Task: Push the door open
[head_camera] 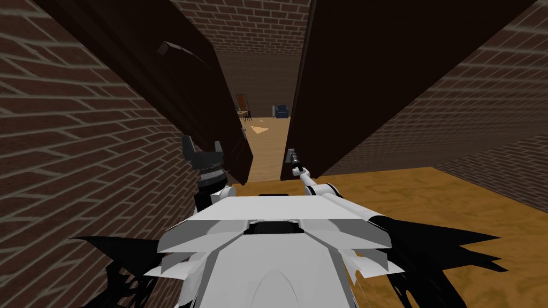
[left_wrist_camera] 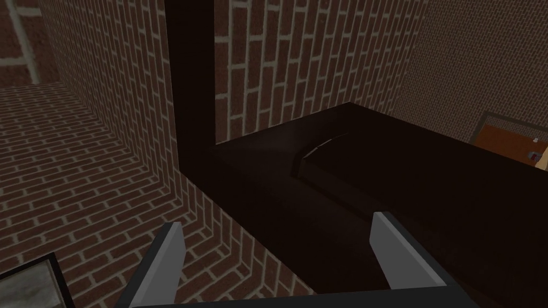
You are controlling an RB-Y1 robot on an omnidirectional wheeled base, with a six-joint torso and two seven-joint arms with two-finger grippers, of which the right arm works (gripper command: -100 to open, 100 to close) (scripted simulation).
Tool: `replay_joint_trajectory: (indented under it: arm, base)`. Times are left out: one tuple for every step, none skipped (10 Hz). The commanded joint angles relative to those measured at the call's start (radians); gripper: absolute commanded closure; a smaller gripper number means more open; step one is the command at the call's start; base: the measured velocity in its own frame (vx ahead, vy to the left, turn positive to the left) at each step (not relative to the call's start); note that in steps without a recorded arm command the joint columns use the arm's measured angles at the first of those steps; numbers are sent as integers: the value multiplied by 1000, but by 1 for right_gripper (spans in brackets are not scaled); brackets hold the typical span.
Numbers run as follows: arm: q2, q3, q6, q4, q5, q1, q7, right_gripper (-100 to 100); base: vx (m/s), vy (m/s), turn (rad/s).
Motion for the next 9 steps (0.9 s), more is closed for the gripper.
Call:
replay_joint_trajectory:
  arm:
    - [-13,-10,-4,-2,-5,-7,-1,100]
    - [-15,-17,-4,-1,-7,-6,2,100]
    - [-18,-25,-4,0,-10,-4,5,100]
    - [-21,-33,-4,1,-13,-3,9,100]
    - [-21,-33,-4,1,-13,-3,9,100]
    - [-27,-46,-4,3,-18,-1,14,100]
    - [-30,-56,-4,4,-21,1,18,100]
    - [-34,-66,-4,5,-25,2,23,100]
    - [-34,-66,-4,7,-25,2,23,100]
  base:
    - [174,72,-46]
    - [184,51,-20]
    - [169,57,-33]
    - [148,60,-42]
    - [122,40,-7]
    - [159,46,-17]
    - [194,97,-37]
    - [190,103,-85]
    - [123,62,-44]
